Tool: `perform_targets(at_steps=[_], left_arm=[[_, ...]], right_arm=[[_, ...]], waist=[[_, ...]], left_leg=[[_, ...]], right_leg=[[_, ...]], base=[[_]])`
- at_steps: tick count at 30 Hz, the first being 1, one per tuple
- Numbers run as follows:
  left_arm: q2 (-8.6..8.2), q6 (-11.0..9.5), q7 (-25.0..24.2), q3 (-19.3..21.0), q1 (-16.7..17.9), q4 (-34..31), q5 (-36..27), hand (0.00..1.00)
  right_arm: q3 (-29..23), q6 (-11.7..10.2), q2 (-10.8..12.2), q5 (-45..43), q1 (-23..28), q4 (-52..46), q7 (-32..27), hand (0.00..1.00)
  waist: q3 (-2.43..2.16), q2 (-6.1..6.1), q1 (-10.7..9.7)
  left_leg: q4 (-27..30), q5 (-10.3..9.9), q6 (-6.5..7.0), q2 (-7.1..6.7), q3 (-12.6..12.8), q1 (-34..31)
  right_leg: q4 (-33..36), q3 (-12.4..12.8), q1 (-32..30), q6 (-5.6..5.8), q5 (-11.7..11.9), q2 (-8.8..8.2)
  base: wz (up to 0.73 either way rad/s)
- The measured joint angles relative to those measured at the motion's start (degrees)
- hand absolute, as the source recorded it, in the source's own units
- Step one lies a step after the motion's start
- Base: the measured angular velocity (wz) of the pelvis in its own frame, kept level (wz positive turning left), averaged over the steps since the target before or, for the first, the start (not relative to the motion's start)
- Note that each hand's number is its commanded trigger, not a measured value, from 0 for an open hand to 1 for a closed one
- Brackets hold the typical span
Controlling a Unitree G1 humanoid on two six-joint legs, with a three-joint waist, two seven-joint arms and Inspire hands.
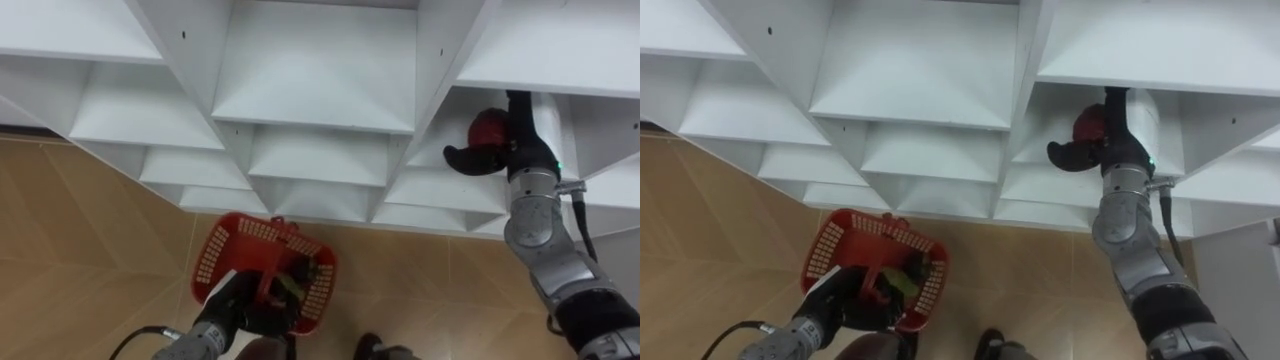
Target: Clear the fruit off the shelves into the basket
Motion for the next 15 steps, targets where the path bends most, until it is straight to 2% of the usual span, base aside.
perform_targets(at_steps=[15], left_arm=[[0.0,0.02,-0.12,-0.29,0.06,0.19,-0.05,1.0]], right_arm=[[-0.04,0.0,0.0,0.06,0.0,0.0,-2.24,0.0]], waist=[[-0.03,-0.05,-0.48]], left_leg=[[0.06,0.0,0.01,0.01,0.02,-0.01]], right_leg=[[0.17,-0.06,0.04,0.0,0.0,-0.09]], base=[[0.0]])
